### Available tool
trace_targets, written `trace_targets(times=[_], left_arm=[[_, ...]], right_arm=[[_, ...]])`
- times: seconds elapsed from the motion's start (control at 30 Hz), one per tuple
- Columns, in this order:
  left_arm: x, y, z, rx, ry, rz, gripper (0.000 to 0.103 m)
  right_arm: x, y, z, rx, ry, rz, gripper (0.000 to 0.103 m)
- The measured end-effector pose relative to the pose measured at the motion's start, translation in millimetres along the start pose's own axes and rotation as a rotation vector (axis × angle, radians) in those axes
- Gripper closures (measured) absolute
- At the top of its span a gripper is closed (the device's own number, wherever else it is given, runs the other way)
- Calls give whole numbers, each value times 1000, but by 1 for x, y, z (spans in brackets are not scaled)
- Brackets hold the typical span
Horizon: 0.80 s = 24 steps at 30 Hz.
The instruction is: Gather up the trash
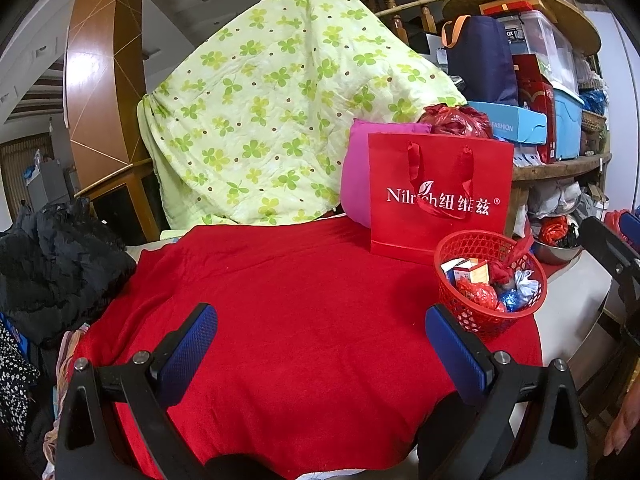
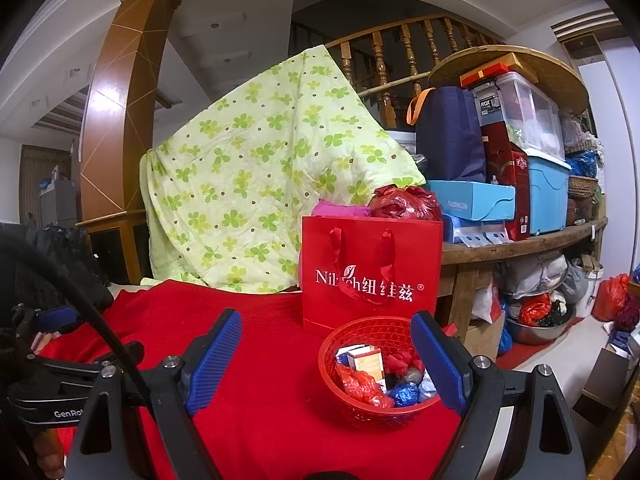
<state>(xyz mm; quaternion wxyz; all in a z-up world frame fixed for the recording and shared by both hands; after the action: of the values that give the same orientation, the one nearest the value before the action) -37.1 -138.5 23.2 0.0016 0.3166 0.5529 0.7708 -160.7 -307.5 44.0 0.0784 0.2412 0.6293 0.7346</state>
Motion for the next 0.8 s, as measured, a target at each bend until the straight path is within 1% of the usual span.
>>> trace_targets(times=[0.27, 0.8], left_arm=[[1, 0, 3, 17, 2, -1, 0], [1, -4, 25, 69, -3, -8, 0]], right_arm=[[-1, 0, 9, 23, 3, 0, 15], [-4, 3, 25, 64, 15, 9, 15]])
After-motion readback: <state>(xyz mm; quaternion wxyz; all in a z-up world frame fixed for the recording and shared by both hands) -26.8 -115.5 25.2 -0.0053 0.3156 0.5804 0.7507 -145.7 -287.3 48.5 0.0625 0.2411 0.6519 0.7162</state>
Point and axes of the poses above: each gripper's, at about its wrist camera, not at the fingertips, and x roughly against the way its jaws point, z to its left, y to its top, the point moved 3 cm from there along -x, roughly the way its jaws point, and after that the axes turned 3 degrees about z, right-handed, at the moved point
